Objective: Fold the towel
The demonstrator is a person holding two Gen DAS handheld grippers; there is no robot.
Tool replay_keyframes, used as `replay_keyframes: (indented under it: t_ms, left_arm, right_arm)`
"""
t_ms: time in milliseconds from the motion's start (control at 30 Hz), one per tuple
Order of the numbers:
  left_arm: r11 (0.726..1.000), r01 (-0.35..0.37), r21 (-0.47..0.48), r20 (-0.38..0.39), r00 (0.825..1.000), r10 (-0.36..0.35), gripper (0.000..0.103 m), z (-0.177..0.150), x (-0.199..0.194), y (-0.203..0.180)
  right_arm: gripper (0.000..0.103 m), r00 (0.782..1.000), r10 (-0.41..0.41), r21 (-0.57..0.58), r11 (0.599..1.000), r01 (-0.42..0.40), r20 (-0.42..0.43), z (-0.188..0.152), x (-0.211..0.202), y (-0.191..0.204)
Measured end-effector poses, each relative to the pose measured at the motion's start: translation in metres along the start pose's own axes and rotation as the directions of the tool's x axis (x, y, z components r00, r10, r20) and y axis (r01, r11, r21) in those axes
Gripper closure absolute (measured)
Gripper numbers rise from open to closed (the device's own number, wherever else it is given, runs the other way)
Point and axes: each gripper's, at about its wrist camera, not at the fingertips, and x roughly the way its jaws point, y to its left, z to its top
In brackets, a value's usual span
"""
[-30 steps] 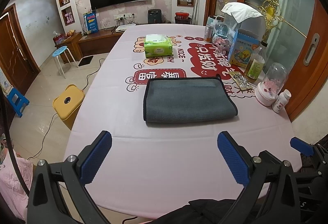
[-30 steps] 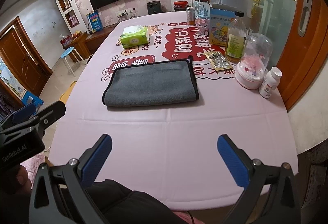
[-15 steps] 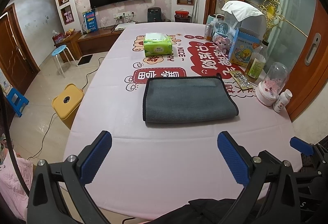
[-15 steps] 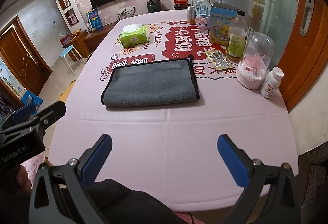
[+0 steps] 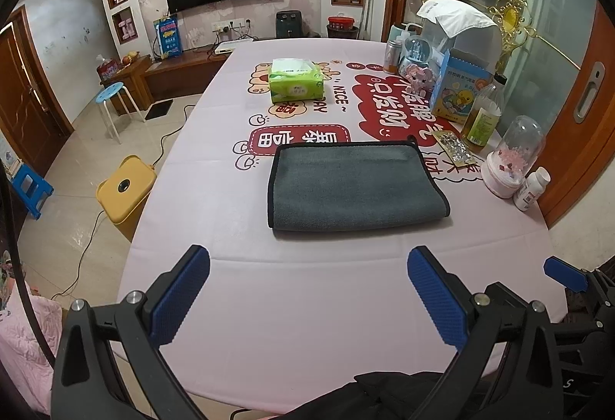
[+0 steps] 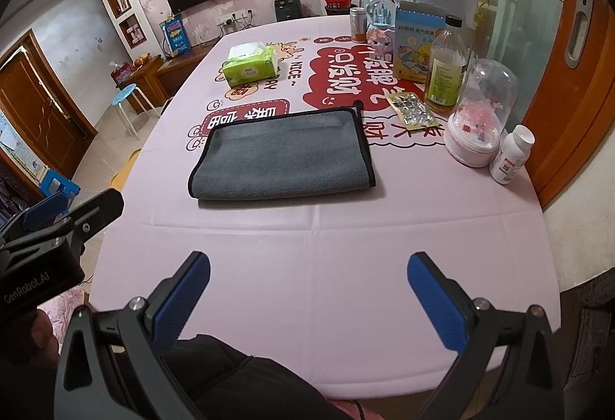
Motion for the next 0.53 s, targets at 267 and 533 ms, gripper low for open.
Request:
replay_keyframes:
  t_ms: [267,533]
  left_arm:
    - [1.000,0.000,0.000,-0.004,1.000,0.000,0.001,-0.004,-0.002,0.000]
    - [1.000,0.002,0.000,-0.018,1.000,-0.002,0.001,-0.010,0.003,0.006]
  right_arm:
    - [0.000,1.000,-0.001,0.001,1.000,0.001,-0.006,-0.003,0.002,0.001]
    - [0.000,1.000,0.001,0.001,1.000,-0.001,-0.019,-0.005,0.006,0.001]
